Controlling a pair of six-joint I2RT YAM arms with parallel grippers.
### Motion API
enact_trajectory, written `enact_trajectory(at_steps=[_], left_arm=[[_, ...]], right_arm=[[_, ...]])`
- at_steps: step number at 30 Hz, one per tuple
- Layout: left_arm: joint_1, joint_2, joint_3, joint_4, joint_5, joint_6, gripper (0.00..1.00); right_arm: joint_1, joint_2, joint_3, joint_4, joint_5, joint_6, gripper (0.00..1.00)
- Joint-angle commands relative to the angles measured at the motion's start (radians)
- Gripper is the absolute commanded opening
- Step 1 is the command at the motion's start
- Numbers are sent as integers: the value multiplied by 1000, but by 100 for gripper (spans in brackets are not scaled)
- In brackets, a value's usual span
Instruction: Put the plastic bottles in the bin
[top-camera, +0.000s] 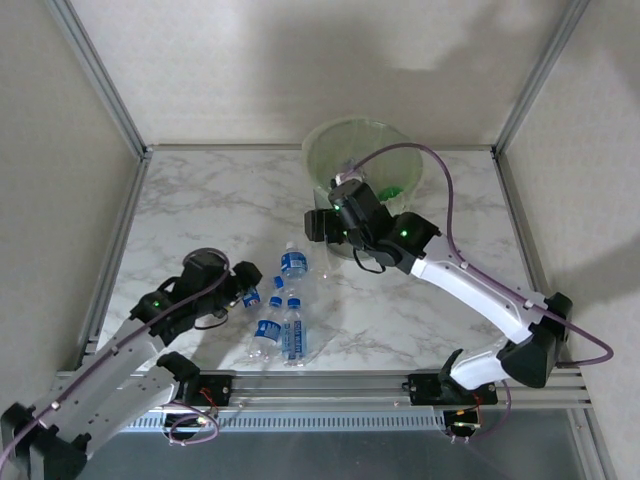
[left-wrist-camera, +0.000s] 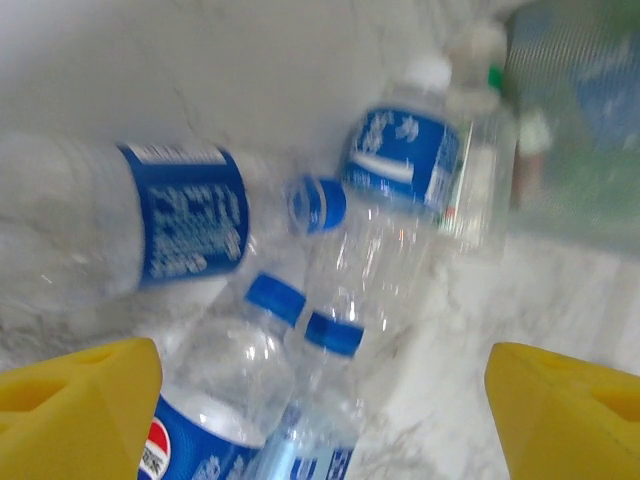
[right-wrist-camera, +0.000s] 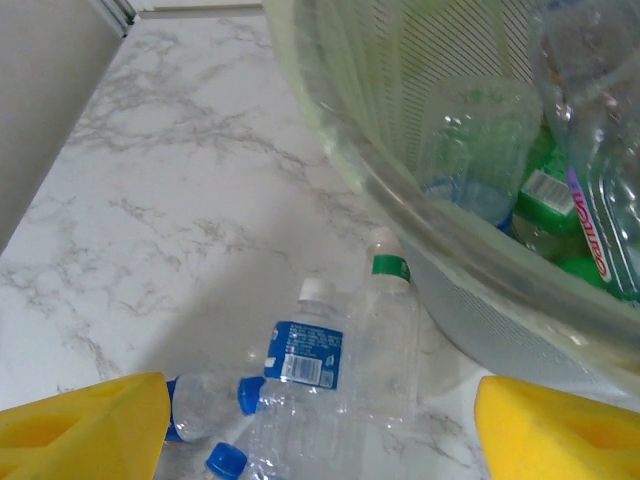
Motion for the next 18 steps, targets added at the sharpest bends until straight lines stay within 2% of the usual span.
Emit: enact_trajectory(at_steps=[1, 4, 9, 10, 11, 13, 18], left_arm=[[-126, 51, 68, -35, -26, 51, 82], [-229, 118, 121, -5, -6, 87, 80], [-362, 262, 192, -57, 8, 153, 81], [-390, 284, 197, -66, -2, 155, 82], [-418, 306, 199, -70, -9, 159, 95], [-450, 349, 206, -81, -14, 171, 99], [-490, 418, 229, -119, -55, 192, 97]], right_arm=[[7, -70, -27, -7, 60, 50, 81], [5, -88, -38, -10, 91, 71, 81], [-2, -93, -19, -57, 159, 115, 81], [-3, -101, -16, -70, 186, 130, 81], [-7, -113, -19, -86, 221, 157, 82], [-24, -146, -39, -84, 240, 178, 83], [-102, -240, -119, -64, 214, 226, 85]])
